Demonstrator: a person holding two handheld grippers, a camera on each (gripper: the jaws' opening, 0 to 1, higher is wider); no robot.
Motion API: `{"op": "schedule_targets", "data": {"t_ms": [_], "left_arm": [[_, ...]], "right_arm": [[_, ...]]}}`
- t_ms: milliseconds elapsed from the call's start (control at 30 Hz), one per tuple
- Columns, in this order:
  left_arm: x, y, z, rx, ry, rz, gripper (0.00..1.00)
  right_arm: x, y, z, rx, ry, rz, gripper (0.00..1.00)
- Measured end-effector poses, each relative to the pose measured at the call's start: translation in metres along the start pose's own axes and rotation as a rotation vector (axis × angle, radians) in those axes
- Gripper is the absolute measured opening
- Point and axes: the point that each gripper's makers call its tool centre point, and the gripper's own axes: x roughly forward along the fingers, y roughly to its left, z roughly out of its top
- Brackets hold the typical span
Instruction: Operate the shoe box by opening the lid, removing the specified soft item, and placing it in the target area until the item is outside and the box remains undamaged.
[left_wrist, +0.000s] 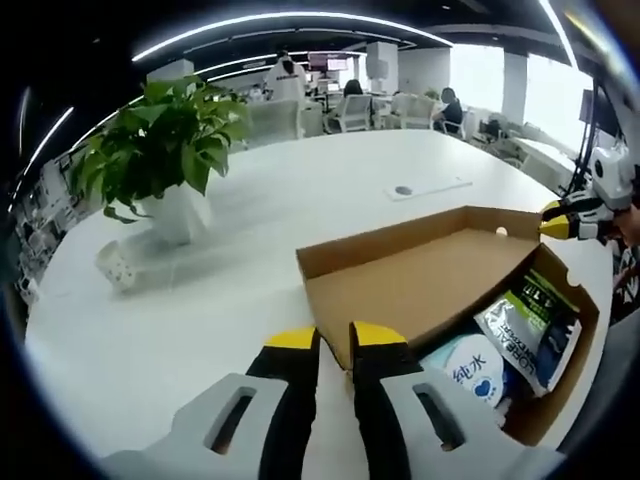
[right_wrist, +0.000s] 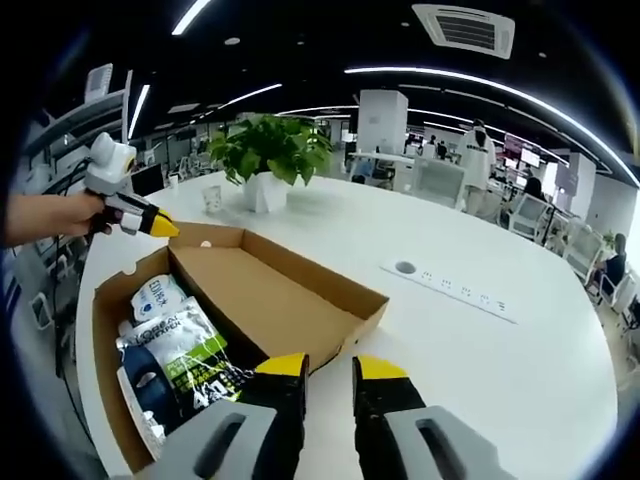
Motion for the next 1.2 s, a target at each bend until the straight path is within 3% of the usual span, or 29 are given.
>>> {"op": "schedule_targets", "data": {"t_ms": [433, 1000, 1200], "left_arm": [[-0.027, -0.019, 0.005, 0.035, -0.016, -0.016, 0.24], [-0.057, -0.076, -0.003, 0.045, -0.007, -0.134, 0.35], [-0.062, -0.099, -0.014, 0.051, 0.014, -0.186, 0.36]], "right_arm": [[-0.028, 0.009, 0.008, -0.038, -0.049, 0.040, 0.29], [-0.063, 0.038, 0.016, -0.061, -0.115, 0.102, 0.43], [-0.071, 0.044, 0.015, -0.077, -0.123, 0.115, 0.47]]}}
